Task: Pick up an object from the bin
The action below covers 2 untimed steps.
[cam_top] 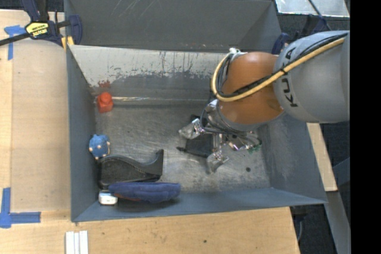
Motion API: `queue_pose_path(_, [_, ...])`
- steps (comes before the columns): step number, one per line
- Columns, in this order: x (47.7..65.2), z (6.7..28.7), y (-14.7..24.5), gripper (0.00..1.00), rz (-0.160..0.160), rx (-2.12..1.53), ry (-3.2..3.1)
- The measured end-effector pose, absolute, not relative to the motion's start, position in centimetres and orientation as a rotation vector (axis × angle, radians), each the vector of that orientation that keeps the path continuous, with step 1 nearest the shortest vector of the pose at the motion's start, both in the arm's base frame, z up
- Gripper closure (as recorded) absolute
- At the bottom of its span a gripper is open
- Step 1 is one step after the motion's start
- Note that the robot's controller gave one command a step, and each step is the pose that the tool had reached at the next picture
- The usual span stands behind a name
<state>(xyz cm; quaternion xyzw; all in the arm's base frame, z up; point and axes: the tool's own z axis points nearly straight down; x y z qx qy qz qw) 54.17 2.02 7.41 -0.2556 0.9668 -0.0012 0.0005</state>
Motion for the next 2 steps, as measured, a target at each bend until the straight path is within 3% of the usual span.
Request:
queue_pose_path(1, [54.8, 7.8, 2.4, 1.00, -0.003, -0.798, 3.009])
queue_pose_path(2, [54.1, 23.7, -1.6, 1.00, -0.006, -0.759, 3.037])
